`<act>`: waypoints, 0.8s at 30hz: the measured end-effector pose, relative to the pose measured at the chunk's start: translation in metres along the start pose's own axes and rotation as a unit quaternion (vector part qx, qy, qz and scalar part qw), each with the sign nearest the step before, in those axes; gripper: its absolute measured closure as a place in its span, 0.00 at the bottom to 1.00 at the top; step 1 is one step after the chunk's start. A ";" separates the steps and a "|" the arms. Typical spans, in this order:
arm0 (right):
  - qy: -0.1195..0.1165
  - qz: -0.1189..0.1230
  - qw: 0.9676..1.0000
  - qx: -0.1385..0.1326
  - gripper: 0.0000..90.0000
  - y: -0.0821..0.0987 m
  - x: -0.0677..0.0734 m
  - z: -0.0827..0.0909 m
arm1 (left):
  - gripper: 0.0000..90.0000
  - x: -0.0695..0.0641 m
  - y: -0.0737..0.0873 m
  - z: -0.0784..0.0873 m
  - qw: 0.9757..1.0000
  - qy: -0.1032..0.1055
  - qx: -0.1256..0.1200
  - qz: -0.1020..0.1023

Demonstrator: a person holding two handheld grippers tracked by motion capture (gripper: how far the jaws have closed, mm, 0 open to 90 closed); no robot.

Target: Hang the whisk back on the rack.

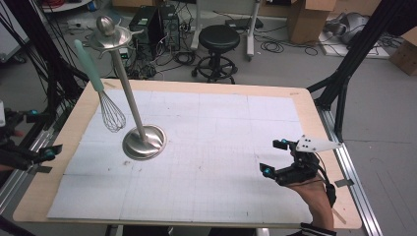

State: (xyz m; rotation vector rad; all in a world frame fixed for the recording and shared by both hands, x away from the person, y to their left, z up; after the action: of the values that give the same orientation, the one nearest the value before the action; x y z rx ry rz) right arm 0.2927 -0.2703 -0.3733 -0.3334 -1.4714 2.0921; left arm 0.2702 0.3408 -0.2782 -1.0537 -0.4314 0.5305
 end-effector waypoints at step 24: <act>0.012 0.004 1.000 0.002 0.01 0.001 -0.002 0.002 | 0.02 -0.061 0.020 -0.096 0.998 0.050 -0.025 0.009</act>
State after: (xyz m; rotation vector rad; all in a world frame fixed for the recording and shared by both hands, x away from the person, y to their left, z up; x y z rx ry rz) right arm 0.2930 -0.2735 -0.3739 -0.3629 -1.4547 2.0894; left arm 0.2723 0.2447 -0.3423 -1.1281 -0.3499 0.4826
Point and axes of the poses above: each handheld gripper's, and its own axes: z roughly backward along the jaws, y roughly out of its underside, x roughly to its left, the point moved 4 cm from there along -z, roughly forward along the jaws, and after that the axes turned 1 degree about z, right-handed, at the moved point
